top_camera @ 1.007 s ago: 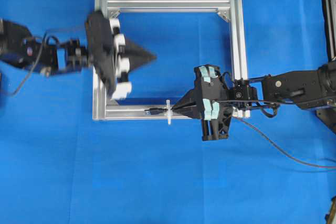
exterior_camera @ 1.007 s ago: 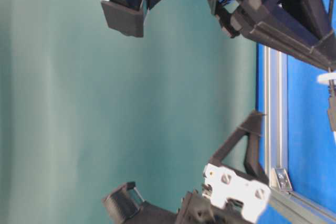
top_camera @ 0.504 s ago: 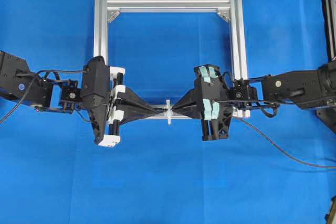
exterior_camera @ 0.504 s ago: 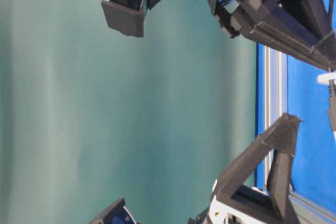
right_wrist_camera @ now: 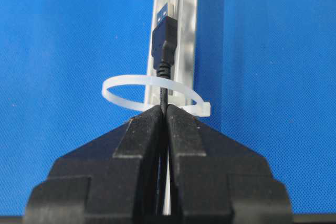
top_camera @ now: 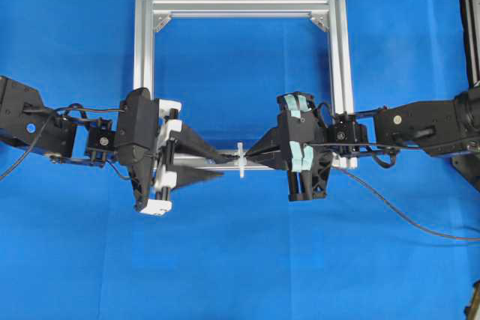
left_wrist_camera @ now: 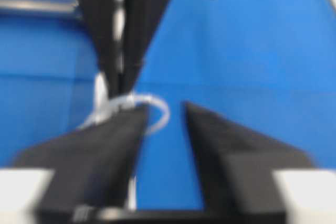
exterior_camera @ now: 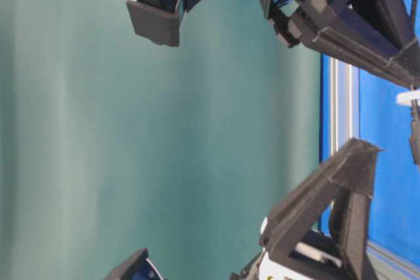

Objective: Insert the wire through the string loop located in the center.
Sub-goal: 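Move the left gripper to the plug emerging from the loop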

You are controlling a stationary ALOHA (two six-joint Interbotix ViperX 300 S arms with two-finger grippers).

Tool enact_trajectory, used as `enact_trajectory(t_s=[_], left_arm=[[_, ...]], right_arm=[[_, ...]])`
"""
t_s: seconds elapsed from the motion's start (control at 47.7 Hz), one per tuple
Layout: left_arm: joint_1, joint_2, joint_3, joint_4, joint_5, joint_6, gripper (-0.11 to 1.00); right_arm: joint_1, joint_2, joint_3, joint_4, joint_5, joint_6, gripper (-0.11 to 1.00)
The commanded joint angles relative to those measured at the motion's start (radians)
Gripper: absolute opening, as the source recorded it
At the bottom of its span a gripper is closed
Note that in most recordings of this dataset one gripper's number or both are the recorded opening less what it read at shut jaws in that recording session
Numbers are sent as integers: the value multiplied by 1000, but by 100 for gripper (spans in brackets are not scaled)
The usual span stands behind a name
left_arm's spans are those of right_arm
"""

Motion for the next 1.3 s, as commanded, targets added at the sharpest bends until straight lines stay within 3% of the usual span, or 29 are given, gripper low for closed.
enact_trajectory(t_s=[0.0, 0.126, 0.21, 0.65, 1.28], left_arm=[[2, -9, -25, 3, 5, 2, 41], [2, -5, -37, 3, 29, -3, 78], [2, -3, -44, 3, 52, -6, 92], [11, 80, -52, 0, 78, -9, 92], [17, 81, -54, 0, 78, -9, 92]], right_arm=[[2, -12, -9, -2, -11, -2, -2], [2, -12, -11, -2, -8, -2, -2], [2, -11, -9, -2, -8, -2, -2], [2, -12, -9, -2, -12, -2, -2], [2, -12, -8, -2, -11, -2, -2]])
